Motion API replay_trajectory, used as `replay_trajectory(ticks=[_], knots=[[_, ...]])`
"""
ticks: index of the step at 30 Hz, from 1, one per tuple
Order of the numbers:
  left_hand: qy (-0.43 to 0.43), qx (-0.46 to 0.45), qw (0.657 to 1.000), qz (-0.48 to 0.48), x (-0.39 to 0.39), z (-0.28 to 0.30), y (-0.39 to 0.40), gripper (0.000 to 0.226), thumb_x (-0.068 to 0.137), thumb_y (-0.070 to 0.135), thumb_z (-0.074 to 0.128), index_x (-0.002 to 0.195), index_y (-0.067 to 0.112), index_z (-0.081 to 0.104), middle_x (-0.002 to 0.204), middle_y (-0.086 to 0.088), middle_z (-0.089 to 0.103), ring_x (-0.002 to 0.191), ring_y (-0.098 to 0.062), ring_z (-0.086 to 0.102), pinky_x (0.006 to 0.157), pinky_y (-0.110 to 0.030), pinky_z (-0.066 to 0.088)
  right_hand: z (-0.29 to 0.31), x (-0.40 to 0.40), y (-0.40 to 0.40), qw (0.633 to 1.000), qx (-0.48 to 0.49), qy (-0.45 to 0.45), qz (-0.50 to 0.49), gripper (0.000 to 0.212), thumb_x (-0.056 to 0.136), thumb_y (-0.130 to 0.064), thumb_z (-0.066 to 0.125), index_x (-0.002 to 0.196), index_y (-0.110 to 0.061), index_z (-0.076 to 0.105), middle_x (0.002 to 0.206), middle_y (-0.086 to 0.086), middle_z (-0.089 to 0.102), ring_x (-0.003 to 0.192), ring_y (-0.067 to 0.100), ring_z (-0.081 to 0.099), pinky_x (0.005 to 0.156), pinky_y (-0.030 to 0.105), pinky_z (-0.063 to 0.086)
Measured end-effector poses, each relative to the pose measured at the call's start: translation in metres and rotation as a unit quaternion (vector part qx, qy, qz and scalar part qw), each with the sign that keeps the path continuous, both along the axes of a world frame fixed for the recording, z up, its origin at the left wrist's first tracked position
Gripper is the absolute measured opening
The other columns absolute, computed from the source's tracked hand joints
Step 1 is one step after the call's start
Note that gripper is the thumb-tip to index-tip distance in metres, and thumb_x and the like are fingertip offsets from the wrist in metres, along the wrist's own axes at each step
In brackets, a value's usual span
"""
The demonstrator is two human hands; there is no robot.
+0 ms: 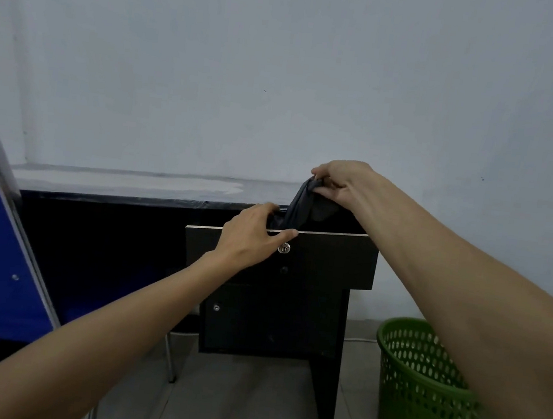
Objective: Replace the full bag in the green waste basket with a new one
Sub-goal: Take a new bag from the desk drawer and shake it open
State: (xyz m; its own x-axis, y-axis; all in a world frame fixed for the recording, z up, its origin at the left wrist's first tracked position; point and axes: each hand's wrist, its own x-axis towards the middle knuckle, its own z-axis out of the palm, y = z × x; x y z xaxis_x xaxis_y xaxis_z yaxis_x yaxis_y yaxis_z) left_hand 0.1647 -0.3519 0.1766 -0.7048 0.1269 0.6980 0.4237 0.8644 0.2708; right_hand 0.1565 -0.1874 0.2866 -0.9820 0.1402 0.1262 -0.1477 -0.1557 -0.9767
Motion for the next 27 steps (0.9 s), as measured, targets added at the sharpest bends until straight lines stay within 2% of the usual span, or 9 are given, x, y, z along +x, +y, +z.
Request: replay_trajectory(ticks=[4, 8, 10, 12, 13, 16, 18, 20, 27], knots=[[0.016, 0.015, 1.0, -0.009, -0.002, 0.002, 0.005, 0.048, 0.085, 0.062, 0.057, 0.118, 0.027, 0.062, 0.11, 0.007, 0.064, 0.101, -0.014, 0.059, 0.077, -0.031, 0.046, 0.012, -0.001, 0.002, 0.998, -0.056, 0.033, 0.001, 0.014, 0.084, 0.014, 0.058, 0.08, 0.001, 0.061, 0.069, 0.01, 0.053, 0.061, 0.013, 0.054, 0.037, 0.021, 0.049], [0.025, 0.149, 0.987, -0.048, -0.007, 0.015, 0.008, 0.014, 0.09, 0.041, 0.06, 0.093, 0.028, 0.063, 0.082, 0.009, 0.063, 0.085, -0.02, 0.062, 0.07, -0.036, 0.049, 0.026, 0.017, 0.004, 0.995, -0.067, 0.069, -0.015, 0.012, 0.083, 0.01, 0.062, 0.091, 0.002, 0.064, 0.074, 0.011, 0.058, 0.064, 0.015, 0.058, 0.04, 0.021, 0.051], [0.057, 0.177, 0.982, -0.043, -0.003, 0.027, 0.008, 0.01, 0.09, 0.036, 0.056, 0.085, 0.028, 0.057, 0.076, 0.008, 0.061, 0.081, -0.022, 0.061, 0.07, -0.039, 0.049, 0.028, 0.027, 0.006, 0.992, -0.044, 0.1, -0.062, 0.016, 0.08, 0.003, 0.068, 0.095, 0.0, 0.065, 0.08, 0.012, 0.061, 0.069, 0.018, 0.061, 0.047, 0.022, 0.054], [0.083, 0.171, 0.981, -0.035, 0.002, 0.042, 0.009, 0.008, 0.091, 0.034, 0.055, 0.087, 0.027, 0.056, 0.08, 0.006, 0.063, 0.082, -0.024, 0.06, 0.067, -0.039, 0.047, 0.028, 0.035, 0.007, 0.98, 0.06, 0.146, -0.121, 0.015, 0.077, -0.021, 0.07, 0.086, -0.01, 0.064, 0.082, 0.005, 0.062, 0.073, 0.019, 0.062, 0.058, 0.029, 0.057], [0.094, 0.158, 0.983, -0.025, 0.006, 0.051, 0.008, 0.008, 0.092, 0.033, 0.054, 0.09, 0.025, 0.057, 0.083, 0.004, 0.064, 0.084, -0.024, 0.06, 0.065, -0.037, 0.043, 0.027, 0.039, 0.007, 0.963, 0.137, 0.178, -0.151, 0.028, 0.076, -0.038, 0.07, 0.087, -0.014, 0.064, 0.087, 0.001, 0.064, 0.079, 0.018, 0.063, 0.069, 0.035, 0.057], [0.14, 0.127, 0.982, 0.004, 0.014, 0.08, 0.005, 0.011, 0.094, 0.029, 0.052, 0.096, 0.019, 0.056, 0.089, -0.002, 0.065, 0.085, -0.027, 0.059, 0.063, -0.032, 0.033, 0.017, 0.052, 0.004, 0.861, 0.327, 0.302, -0.247, 0.073, 0.064, -0.074, 0.063, 0.12, -0.027, 0.057, 0.117, -0.001, 0.052, 0.096, 0.016, 0.059, 0.083, 0.033, 0.05], [0.173, 0.114, 0.978, 0.005, 0.017, 0.099, 0.001, 0.013, 0.094, 0.026, 0.05, 0.097, 0.015, 0.056, 0.088, -0.004, 0.065, 0.082, -0.027, 0.058, 0.062, -0.032, 0.033, 0.013, 0.055, 0.005, 0.789, 0.404, 0.37, -0.28, 0.08, 0.068, -0.068, 0.066, 0.133, -0.026, 0.045, 0.125, 0.001, 0.044, 0.102, 0.022, 0.058, 0.081, 0.037, 0.052], [0.212, 0.082, 0.974, 0.013, 0.018, 0.113, -0.004, 0.014, 0.093, 0.023, 0.05, 0.099, 0.014, 0.057, 0.09, -0.005, 0.066, 0.083, -0.027, 0.058, 0.064, -0.034, 0.036, 0.013, 0.052, 0.006, 0.765, 0.428, 0.382, -0.293, 0.072, 0.077, -0.051, 0.068, 0.136, -0.02, 0.04, 0.127, 0.004, 0.044, 0.103, 0.027, 0.059, 0.076, 0.04, 0.053], [0.214, -0.062, 0.974, 0.038, -0.014, 0.099, -0.016, 0.016, 0.093, 0.021, 0.051, 0.103, 0.014, 0.061, 0.093, -0.01, 0.066, 0.088, -0.034, 0.058, 0.077, -0.043, 0.042, -0.009, 0.026, 0.013, 0.801, 0.457, 0.272, -0.275, 0.053, 0.085, -0.03, 0.067, 0.129, -0.012, 0.041, 0.127, 0.01, 0.045, 0.107, 0.035, 0.057, 0.079, 0.041, 0.047]])
